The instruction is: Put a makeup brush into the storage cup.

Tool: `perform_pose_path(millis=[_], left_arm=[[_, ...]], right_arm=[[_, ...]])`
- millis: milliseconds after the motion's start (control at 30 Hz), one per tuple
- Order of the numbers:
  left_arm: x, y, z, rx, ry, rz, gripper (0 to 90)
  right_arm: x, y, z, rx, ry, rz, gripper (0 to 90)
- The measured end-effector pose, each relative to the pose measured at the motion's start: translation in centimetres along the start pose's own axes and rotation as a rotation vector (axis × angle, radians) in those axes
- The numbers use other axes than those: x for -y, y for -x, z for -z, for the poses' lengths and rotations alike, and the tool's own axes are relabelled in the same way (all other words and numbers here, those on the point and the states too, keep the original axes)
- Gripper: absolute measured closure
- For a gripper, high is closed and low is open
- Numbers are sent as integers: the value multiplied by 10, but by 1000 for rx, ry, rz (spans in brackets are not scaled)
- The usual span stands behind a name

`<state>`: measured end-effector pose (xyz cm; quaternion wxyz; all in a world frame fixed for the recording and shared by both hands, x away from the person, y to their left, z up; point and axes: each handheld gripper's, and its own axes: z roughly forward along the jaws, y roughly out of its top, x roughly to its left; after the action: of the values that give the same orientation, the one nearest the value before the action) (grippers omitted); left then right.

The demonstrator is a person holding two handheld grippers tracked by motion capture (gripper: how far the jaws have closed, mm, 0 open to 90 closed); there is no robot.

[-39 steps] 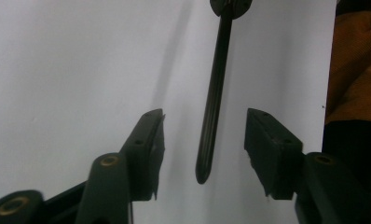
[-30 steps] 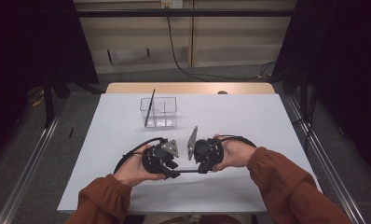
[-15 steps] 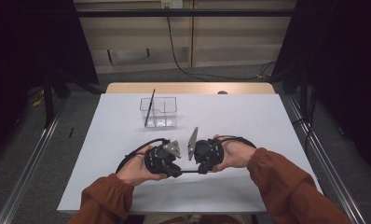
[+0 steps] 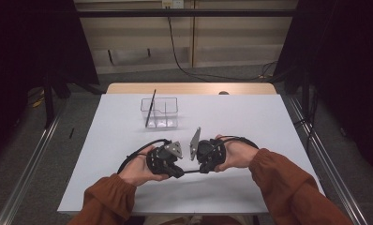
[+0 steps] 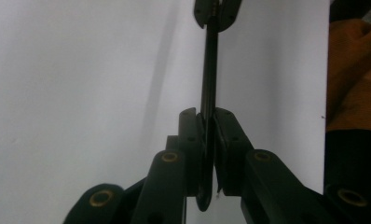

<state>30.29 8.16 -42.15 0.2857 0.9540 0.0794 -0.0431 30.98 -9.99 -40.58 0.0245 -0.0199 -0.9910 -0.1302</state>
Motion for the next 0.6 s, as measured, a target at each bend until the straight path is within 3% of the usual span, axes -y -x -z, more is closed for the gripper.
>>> perform_pose_path(millis=[33, 300, 433, 600], left_arm=[[0, 0, 1, 17, -1, 1, 839], [1, 0, 5, 17, 9, -3, 842], [1, 0, 5, 1, 21, 4, 841], [2, 0, 7, 9, 25, 8, 842]], right_arm=[[0, 0, 0, 5, 0, 0, 825], [3, 0, 3, 6, 52, -20, 801], [2, 0, 4, 10, 79, -14, 751], [4, 1, 2, 0, 98, -33, 657]])
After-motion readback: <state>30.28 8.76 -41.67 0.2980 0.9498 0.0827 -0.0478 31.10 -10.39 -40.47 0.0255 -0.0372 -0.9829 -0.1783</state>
